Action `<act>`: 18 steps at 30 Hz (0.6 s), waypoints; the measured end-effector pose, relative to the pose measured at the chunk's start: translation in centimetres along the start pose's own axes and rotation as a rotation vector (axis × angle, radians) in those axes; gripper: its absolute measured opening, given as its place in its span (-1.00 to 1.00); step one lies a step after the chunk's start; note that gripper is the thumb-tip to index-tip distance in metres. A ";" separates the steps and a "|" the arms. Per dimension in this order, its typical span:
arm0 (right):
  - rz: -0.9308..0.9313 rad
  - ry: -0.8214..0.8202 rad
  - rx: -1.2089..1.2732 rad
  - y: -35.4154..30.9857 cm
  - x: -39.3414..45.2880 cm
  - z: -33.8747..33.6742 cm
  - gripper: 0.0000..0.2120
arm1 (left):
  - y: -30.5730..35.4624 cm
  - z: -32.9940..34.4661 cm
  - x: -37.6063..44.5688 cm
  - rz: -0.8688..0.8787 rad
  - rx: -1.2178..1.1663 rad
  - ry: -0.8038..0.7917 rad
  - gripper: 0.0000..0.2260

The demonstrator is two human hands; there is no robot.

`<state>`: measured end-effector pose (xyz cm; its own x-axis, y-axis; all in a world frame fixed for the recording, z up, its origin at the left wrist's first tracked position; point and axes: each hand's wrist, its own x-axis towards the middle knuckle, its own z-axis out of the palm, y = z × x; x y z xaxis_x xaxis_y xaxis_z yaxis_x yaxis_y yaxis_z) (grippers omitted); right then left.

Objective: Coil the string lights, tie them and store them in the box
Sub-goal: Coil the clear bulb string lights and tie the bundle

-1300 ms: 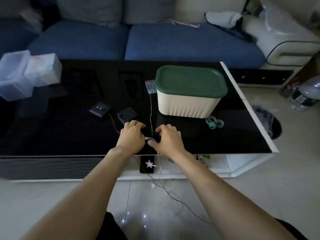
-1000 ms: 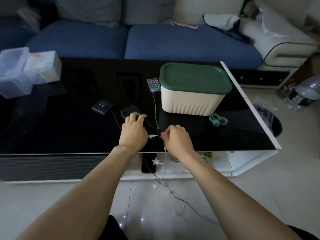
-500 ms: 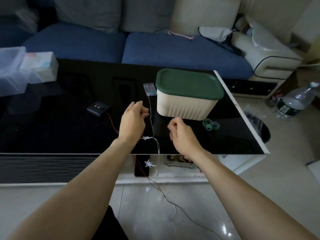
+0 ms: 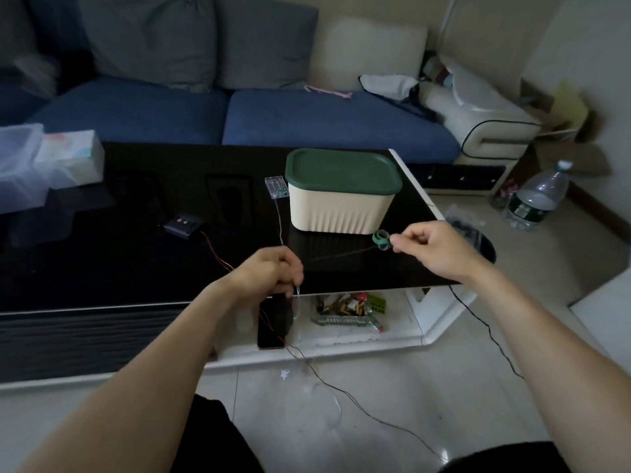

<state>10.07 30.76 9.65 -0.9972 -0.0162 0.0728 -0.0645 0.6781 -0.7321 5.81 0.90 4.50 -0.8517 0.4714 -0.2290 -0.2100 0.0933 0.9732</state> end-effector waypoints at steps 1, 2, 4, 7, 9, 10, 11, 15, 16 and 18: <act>-0.007 0.061 0.018 0.5 -0.3 0.4 -0.79 | 0.0 0.4 -0.2 -0.087 0.020 -0.073 -0.80; -0.016 0.105 0.038 0.8 -0.6 0.9 -0.78 | 0.0 1.0 -0.3 -0.163 0.057 -0.141 -0.81; -0.030 0.118 0.074 1.1 -1.1 2.0 -0.75 | 0.0 2.4 -0.5 -0.293 0.122 -0.249 -0.78; -0.056 0.051 0.168 1.4 -1.8 2.8 -0.72 | -0.1 4.4 -1.5 -0.409 0.114 -0.331 -0.71; -0.083 0.042 0.170 1.8 -2.1 2.9 -0.72 | -0.2 5.3 -1.9 -0.423 0.108 -0.346 -0.60; -0.092 0.052 0.161 2.0 -2.2 2.8 -0.73 | -0.1 5.5 -2.0 -0.418 0.109 -0.331 -0.57; -0.102 0.056 0.154 2.0 -2.3 2.5 -0.75 | 0.0 5.9 -2.3 -0.403 0.109 -0.297 -0.57; -0.075 0.040 0.139 3.0 -2.0 1.0 -0.80 | 0.8 5.9 -3.3 -0.328 0.045 -0.187 -0.59; -0.058 0.002 0.150 3.5 -1.9 0.7 -0.81 | 1.0 5.7 -3.4 -0.303 -0.047 -0.140 -0.61; -0.015 -0.114 0.148 3.8 -2.0 0.5 -0.85 | 1.8 4.9 -3.1 -0.230 -0.301 -0.034 -0.65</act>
<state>11.84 32.99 6.35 -0.9933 -0.1146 0.0131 -0.0757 0.5621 -0.8236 10.48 3.90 7.03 -0.7505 0.4977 -0.4348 -0.5295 -0.0591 0.8463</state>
